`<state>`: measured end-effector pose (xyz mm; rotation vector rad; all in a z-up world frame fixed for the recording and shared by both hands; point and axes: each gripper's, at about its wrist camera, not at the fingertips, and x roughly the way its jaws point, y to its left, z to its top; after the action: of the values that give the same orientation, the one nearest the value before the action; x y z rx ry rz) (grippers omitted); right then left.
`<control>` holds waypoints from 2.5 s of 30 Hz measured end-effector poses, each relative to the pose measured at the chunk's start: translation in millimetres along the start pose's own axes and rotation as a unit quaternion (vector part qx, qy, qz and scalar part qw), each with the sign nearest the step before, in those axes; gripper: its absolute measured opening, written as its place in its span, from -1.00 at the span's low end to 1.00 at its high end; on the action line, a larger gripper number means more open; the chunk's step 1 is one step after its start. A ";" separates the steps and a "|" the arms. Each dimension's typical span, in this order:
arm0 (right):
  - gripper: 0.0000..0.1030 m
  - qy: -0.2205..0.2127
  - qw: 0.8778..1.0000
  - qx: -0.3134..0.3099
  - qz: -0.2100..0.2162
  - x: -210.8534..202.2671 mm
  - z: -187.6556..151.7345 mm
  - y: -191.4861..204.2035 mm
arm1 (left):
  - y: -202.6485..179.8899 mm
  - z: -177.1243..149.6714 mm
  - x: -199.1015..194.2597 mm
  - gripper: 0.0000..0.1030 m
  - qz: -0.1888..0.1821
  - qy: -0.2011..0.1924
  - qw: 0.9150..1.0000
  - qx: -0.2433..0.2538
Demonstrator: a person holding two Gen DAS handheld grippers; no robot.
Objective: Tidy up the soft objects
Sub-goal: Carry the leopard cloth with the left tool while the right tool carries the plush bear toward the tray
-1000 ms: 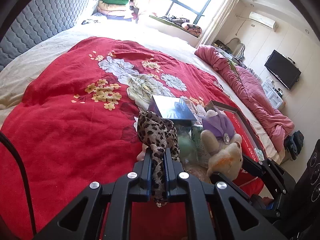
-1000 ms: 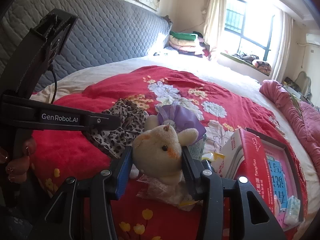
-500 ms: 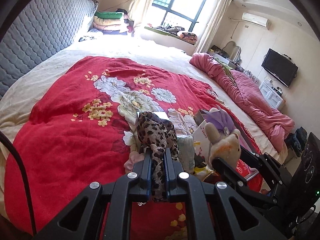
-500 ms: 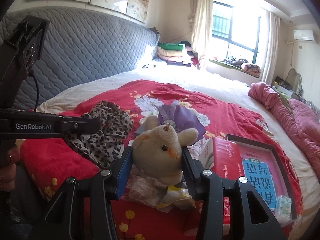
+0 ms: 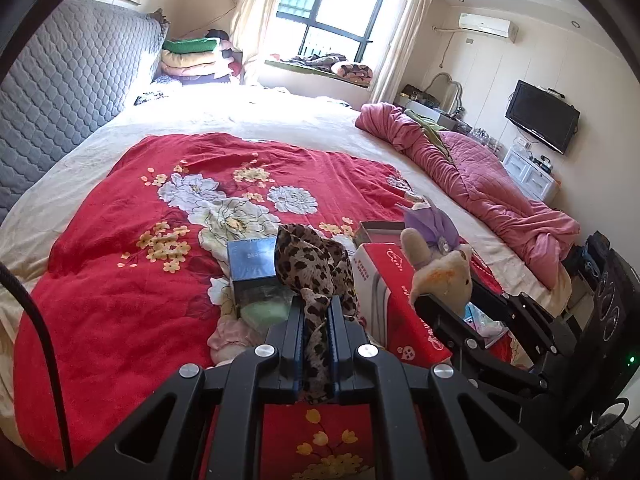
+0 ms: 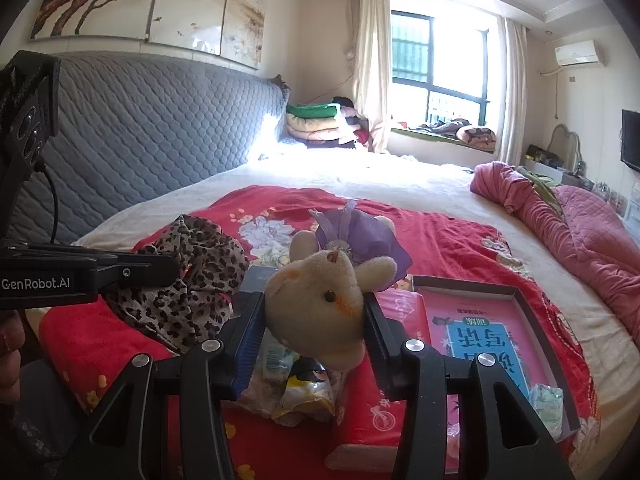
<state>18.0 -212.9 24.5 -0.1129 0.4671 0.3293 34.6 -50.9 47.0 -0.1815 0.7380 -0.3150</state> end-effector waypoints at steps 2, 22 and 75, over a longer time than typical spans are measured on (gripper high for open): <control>-0.05 -0.004 1.000 0.003 -0.005 -4.5 -0.4 -5.0 | -9.5 2.3 0.4 -0.80 -0.002 0.000 1.000 0.008; -0.05 -0.037 0.993 0.091 -0.070 -35.5 -4.6 -71.5 | -85.3 22.5 12.9 -0.80 -0.025 0.002 0.997 0.070; -0.05 0.062 0.960 0.217 -0.165 -19.1 -70.6 -209.4 | -196.4 -1.8 207.1 -0.80 -0.064 0.218 0.965 0.131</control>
<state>42.5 -428.3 -22.6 0.2166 0.6250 -0.1130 134.8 -306.3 -31.5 0.0960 1.1125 -0.5838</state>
